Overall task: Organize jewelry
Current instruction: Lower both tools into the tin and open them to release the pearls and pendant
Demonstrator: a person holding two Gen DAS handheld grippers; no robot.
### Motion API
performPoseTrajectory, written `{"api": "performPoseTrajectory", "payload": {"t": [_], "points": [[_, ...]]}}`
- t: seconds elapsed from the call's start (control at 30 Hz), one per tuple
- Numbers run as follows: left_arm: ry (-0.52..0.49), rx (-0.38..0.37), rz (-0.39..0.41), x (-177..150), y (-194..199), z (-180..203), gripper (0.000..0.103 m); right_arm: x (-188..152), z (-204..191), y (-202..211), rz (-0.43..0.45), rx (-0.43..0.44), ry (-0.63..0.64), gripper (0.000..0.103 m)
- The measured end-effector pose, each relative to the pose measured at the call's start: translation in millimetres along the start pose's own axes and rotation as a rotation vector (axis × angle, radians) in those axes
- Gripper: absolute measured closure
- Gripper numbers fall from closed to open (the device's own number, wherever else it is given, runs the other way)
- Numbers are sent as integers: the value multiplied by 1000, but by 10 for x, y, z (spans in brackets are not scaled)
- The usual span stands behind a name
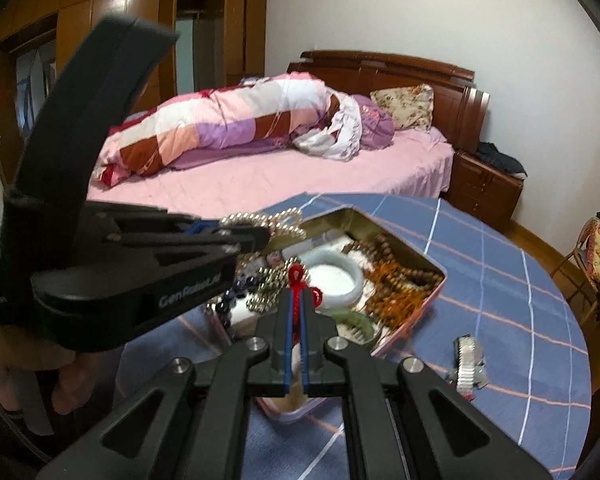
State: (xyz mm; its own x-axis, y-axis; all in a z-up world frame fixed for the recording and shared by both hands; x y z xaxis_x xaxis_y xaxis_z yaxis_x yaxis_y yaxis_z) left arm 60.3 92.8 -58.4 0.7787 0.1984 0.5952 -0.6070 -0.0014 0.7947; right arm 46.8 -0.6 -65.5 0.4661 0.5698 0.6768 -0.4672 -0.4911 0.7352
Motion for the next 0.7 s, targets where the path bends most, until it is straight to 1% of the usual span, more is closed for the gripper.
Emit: {"api": "performPoseTrajectory", "payload": {"t": [0.13, 0.3, 0.53, 0.6, 0.63, 0.67, 0.7], "points": [[4, 5, -11, -4, -43, -16, 97, -41, -21, -70, -35, 2, 4, 98], [15, 10, -21, -12, -72, -53, 97, -71, -29, -86, -47, 6, 4, 98], [34, 20, -55, -49, -164, -90, 97, -89, -16, -100, -58, 9, 3, 97], [30, 22, -58, -65, -168, -76, 97, -86, -10, -100, -55, 10, 0, 92], [29, 22, -58, -70, -167, -72, 97, -87, -5, -100, -55, 13, -3, 82], [30, 21, -53, -78, -160, -71, 97, -83, 3, -108, -56, 16, -4, 68], [32, 19, -51, -79, -157, -74, 97, -85, 7, -108, -55, 18, -5, 61]]}}
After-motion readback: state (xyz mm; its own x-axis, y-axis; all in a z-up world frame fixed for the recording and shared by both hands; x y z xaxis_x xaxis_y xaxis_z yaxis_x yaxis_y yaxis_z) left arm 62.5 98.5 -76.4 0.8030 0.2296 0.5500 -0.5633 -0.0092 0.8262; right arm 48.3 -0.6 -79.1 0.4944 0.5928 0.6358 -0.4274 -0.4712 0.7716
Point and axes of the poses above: each gripper's, at about its wrist camera, not at the fingertips, and y roughly against the way its jaws point, z to its right, x to its top, the point moved 1 cm from there along -y, roughly the way its jaws point, and after that the axes turned 12 degrees about -z, right-handed, at the moved point
